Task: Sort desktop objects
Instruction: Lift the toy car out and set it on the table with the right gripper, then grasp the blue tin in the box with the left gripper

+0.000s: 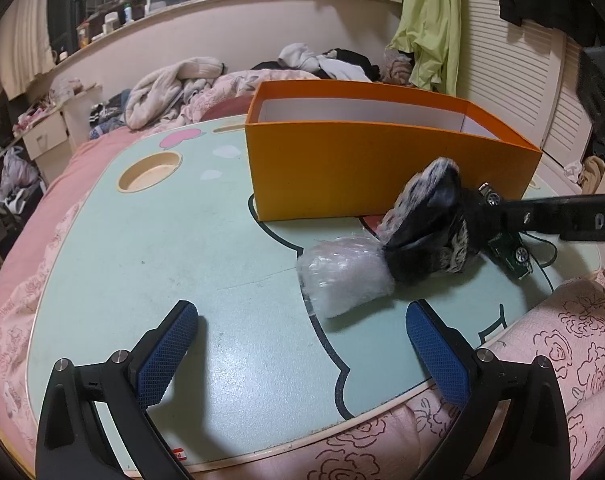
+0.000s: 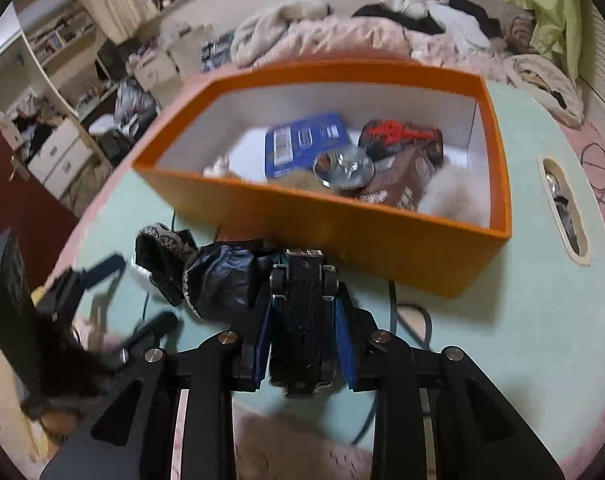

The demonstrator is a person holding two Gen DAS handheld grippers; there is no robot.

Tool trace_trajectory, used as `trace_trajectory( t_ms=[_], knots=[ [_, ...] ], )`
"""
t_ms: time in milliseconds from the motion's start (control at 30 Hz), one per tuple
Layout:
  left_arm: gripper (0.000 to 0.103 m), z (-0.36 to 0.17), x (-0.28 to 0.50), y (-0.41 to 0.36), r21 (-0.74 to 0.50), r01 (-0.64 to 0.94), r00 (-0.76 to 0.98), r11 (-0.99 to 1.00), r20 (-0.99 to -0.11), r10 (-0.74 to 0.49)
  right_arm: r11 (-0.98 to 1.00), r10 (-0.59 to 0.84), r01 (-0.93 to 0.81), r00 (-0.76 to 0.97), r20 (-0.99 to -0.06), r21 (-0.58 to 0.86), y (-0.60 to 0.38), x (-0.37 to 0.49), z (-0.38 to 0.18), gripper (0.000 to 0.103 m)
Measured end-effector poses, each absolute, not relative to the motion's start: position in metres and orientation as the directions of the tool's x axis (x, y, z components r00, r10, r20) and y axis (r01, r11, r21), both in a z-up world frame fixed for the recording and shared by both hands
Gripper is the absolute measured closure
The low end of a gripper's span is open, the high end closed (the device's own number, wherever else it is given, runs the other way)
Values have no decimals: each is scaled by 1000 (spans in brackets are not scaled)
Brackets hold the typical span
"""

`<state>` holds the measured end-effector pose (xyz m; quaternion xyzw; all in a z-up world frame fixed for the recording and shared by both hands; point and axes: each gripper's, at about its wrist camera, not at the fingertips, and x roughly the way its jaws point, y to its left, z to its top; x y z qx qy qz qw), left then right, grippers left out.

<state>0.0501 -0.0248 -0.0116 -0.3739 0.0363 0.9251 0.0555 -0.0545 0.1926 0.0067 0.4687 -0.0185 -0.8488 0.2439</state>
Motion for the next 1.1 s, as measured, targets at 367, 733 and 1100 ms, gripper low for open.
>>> trace_trajectory(
  t_ms=[367,733,1100],
  knots=[
    [0,-11,51,-23,29,-128,-714,-991,-696,71,-918,-306,394,-627,-717,48,236,19,-15,17],
    [0,63,60,-19,-26,-135,-830,-990,-543,128,-925,-259,380,-639,-725,-4,240,14,-19,8],
    [16,57,-133,51,-261,-65,-304,-963,-914,268,-925,-260,381,-638,-725,-4,243,15,-20,8]
  ],
)
